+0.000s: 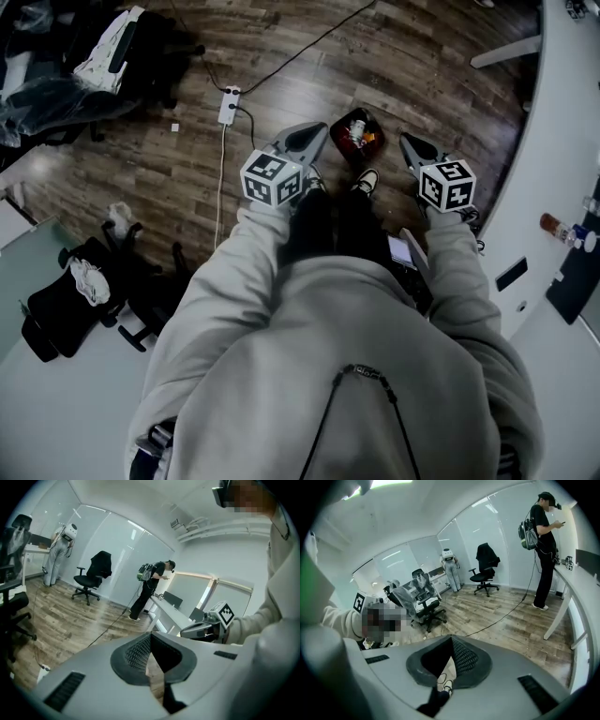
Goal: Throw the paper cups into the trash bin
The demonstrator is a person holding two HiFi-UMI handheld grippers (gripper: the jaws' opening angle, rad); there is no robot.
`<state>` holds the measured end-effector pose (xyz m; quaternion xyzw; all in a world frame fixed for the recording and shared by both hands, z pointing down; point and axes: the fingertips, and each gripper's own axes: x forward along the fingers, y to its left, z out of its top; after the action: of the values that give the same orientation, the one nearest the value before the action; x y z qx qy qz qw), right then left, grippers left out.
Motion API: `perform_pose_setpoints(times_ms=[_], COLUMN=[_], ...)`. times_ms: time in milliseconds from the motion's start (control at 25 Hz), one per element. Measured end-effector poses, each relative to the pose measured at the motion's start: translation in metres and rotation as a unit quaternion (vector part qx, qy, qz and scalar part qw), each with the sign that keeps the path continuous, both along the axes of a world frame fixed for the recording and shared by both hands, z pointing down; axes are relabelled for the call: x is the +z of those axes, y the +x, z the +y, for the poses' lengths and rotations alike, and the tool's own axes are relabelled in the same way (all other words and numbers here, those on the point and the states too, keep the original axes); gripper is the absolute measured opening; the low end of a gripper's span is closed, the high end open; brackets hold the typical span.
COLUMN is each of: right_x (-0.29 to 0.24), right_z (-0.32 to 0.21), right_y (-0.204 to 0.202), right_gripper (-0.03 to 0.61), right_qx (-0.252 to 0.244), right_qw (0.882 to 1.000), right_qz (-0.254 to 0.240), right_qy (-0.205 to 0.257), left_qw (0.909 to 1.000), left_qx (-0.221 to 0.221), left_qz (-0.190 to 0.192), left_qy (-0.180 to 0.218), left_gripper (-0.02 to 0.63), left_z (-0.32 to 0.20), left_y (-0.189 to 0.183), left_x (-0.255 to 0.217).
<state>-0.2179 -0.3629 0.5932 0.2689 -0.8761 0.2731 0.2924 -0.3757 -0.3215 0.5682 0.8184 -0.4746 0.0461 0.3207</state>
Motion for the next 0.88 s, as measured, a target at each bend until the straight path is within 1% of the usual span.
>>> perform_pose_setpoints(times_ms=[160, 240, 320, 400, 480, 600, 760, 800, 880], right_x=[-0.027, -0.049, -0.076, -0.113, -0.161, -0.245, -0.351, -0.37, -0.395], right_z=[-0.007, -0.011, -0.014, -0.023, -0.04, -0.062, -0.067, -0.065, -0.057], right_y=[-0.008, -0.017, -0.025, -0.031, -0.035, -0.045, -0.058, -0.059, -0.058], right_gripper=[0.018, 0.018, 0.018, 0.018, 0.018, 0.018, 0.018, 0.018, 0.018], right_qx=[0.003, 0.003, -0.004, -0.008, -0.003, 0.004, -0.007, -0.01, -0.01], right_qw=[1.0, 0.999, 0.998, 0.996, 0.991, 0.977, 0.952, 0.945, 0.935], right_qz=[-0.013, -0.032, -0.045, -0.053, -0.071, -0.108, -0.157, -0.167, -0.18], right_qy=[0.021, 0.029, 0.043, 0.074, 0.115, 0.183, 0.264, 0.281, 0.305], left_qw=[0.9993, 0.9975, 0.9941, 0.9894, 0.9837, 0.9713, 0.9465, 0.9414, 0.9342], left_qx=[-0.001, 0.004, 0.011, 0.011, 0.008, 0.017, 0.042, 0.047, 0.056], left_qz=[-0.014, -0.03, -0.043, -0.049, -0.055, -0.074, -0.099, -0.103, -0.107], left_qy=[0.035, 0.063, 0.099, 0.136, 0.171, 0.225, 0.304, 0.318, 0.336], left_gripper=[0.003, 0.003, 0.003, 0.003, 0.003, 0.003, 0.003, 0.003, 0.003], left_z=[-0.015, -0.029, -0.045, -0.059, -0.072, -0.085, -0.093, -0.093, -0.091], left_y=[-0.011, -0.016, -0.016, -0.019, -0.024, -0.031, -0.023, -0.02, -0.013], left_x=[-0.03, -0.052, -0.085, -0.127, -0.171, -0.238, -0.323, -0.34, -0.361])
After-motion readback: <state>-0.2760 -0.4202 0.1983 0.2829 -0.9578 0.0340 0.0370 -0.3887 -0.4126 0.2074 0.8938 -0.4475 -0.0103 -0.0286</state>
